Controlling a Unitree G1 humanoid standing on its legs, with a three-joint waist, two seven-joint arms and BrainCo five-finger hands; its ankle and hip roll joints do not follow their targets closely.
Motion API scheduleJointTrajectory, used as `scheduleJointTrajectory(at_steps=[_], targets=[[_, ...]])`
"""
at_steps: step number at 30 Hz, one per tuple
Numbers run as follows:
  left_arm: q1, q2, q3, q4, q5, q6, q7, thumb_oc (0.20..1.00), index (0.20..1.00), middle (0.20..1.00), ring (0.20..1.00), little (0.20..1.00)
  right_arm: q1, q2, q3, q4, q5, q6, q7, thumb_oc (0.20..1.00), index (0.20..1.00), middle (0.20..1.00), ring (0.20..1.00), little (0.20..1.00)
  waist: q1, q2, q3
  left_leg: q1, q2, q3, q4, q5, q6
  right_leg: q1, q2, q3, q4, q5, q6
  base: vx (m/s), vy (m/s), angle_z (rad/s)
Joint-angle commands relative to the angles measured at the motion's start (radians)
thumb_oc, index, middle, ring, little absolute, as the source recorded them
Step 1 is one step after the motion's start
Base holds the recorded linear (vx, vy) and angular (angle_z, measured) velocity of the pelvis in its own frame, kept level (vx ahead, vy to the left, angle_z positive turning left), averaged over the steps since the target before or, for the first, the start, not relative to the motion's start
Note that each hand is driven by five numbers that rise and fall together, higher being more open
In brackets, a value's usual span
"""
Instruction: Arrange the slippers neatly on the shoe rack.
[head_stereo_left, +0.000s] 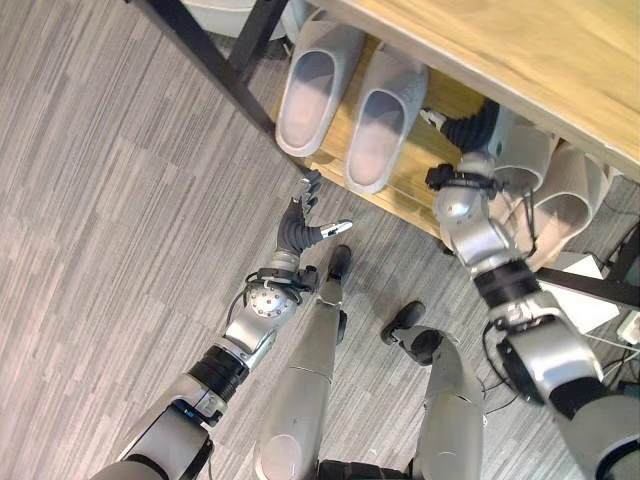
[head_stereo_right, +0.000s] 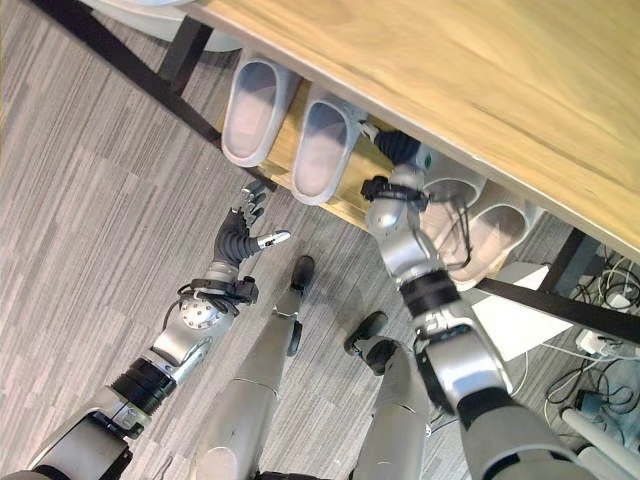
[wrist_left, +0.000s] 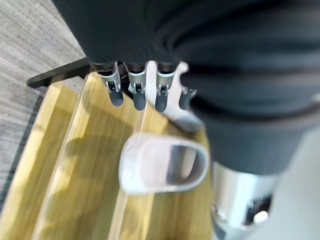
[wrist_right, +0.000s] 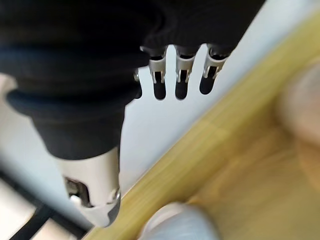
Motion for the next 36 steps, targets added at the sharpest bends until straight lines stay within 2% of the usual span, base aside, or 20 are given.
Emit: scheduleJointTrajectory(at_steps=[1, 3, 8, 13, 18, 19, 24, 30, 33, 36], targets=[[-0.002, -0.036, -0.028, -0.011, 0.04, -0.019, 0.004, 1.0, 1.0, 1.0, 1.0, 1.0, -0.023, -0.005, -0.012, 0.021, 0.148, -0.124, 0.012, 1.0, 1.0, 1.0, 1.0, 1.0, 0.016, 0.022, -0.03, 0.07, -0.02, 0.024, 0.062, -0.269, 0.04, 0.082, 0.007, 0.026, -0.069, -0.067, 0.05, 0.02, -0.013, -0.1], [0.002, -0.034, -0.027, -0.006, 0.044, -0.019, -0.002, 1.0, 1.0, 1.0, 1.0, 1.0, -0.01, 0.007, 0.009, 0.051, 0.195, -0.147, 0.058, 1.0, 1.0, 1.0, 1.0, 1.0, 0.014, 0.019, -0.028, 0.08, -0.015, 0.028, 0.059, -0.279, 0.036, 0.084, 0.013, 0.044, -0.071, -0.07, 0.061, 0.02, -0.017, -0.04], [-0.008, -0.026, -0.032, -0.004, 0.035, -0.001, -0.01, 1.0, 1.0, 1.0, 1.0, 1.0, -0.019, 0.071, 0.017, 0.154, 0.497, -0.243, 0.185, 1.0, 1.0, 1.0, 1.0, 1.0, 0.02, 0.026, -0.026, 0.066, -0.037, 0.018, 0.089, -0.29, 0.045, 0.072, -0.007, 0.053, -0.025, -0.079, 0.063, -0.01, -0.002, 0.0], [0.009, -0.025, -0.027, -0.006, 0.022, -0.001, -0.022, 1.0, 1.0, 1.0, 1.0, 1.0, -0.027, 0.077, 0.061, 0.184, 0.511, -0.24, 0.255, 1.0, 1.0, 1.0, 1.0, 1.0, 0.038, 0.036, -0.036, 0.052, -0.067, 0.006, 0.162, -0.325, 0.057, 0.072, -0.034, 0.054, 0.043, -0.117, 0.053, 0.02, -0.016, 0.25], [0.005, -0.015, -0.039, -0.007, 0.019, 0.004, -0.035, 1.0, 1.0, 1.0, 1.0, 1.0, -0.056, 0.084, 0.076, 0.213, 0.586, -0.245, 0.307, 1.0, 1.0, 1.0, 1.0, 1.0, 0.065, 0.047, -0.041, 0.064, -0.075, -0.006, 0.14, -0.318, 0.054, 0.092, -0.044, 0.026, 0.036, -0.107, 0.064, 0.02, -0.012, 0.06], [-0.004, -0.01, -0.05, -0.009, 0.021, 0.006, -0.04, 1.0, 1.0, 1.0, 1.0, 1.0, -0.085, 0.083, 0.078, 0.226, 0.646, -0.251, 0.328, 1.0, 1.0, 1.0, 1.0, 1.0, 0.077, 0.054, -0.04, 0.068, -0.081, -0.017, 0.132, -0.314, 0.053, 0.1, -0.053, 0.011, 0.037, -0.105, 0.069, 0.02, -0.013, 0.1], [-0.016, -0.002, -0.077, -0.011, 0.021, 0.011, -0.05, 1.0, 1.0, 1.0, 1.0, 1.0, -0.162, 0.069, 0.075, 0.244, 0.728, -0.269, 0.346, 1.0, 1.0, 1.0, 1.0, 1.0, 0.1, 0.065, -0.04, 0.071, -0.092, -0.033, 0.123, -0.307, 0.051, 0.108, -0.066, -0.008, 0.041, -0.106, 0.073, 0.02, -0.017, 0.18], [-0.017, 0.009, -0.101, -0.02, 0.008, 0.004, -0.075, 1.0, 1.0, 1.0, 1.0, 1.0, -0.258, -0.035, 0.043, 0.299, 0.754, -0.28, 0.334, 1.0, 1.0, 1.0, 1.0, 1.0, 0.128, 0.077, -0.048, 0.069, -0.106, -0.043, 0.136, -0.312, 0.054, 0.116, -0.083, -0.018, 0.06, -0.115, 0.073, 0.01, 0.003, 0.1], [-0.013, 0.006, -0.103, -0.015, 0.007, 0.002, -0.083, 1.0, 1.0, 1.0, 1.0, 1.0, -0.265, -0.06, 0.034, 0.316, 0.765, -0.282, 0.333, 1.0, 1.0, 1.0, 1.0, 1.0, 0.129, 0.077, -0.05, 0.071, -0.107, -0.041, 0.14, -0.315, 0.056, 0.117, -0.083, -0.014, 0.064, -0.114, 0.074, 0.0, 0.013, 0.09], [-0.018, 0.0, -0.103, 0.021, 0.008, 0.009, -0.08, 1.0, 1.0, 1.0, 1.0, 1.0, -0.262, -0.082, 0.068, 0.321, 0.694, -0.242, 0.304, 1.0, 1.0, 1.0, 1.0, 1.0, 0.11, 0.059, -0.051, 0.085, -0.095, -0.03, 0.143, -0.32, 0.056, 0.125, -0.072, 0.001, 0.057, -0.106, 0.074, 0.0, 0.0, 0.0]])
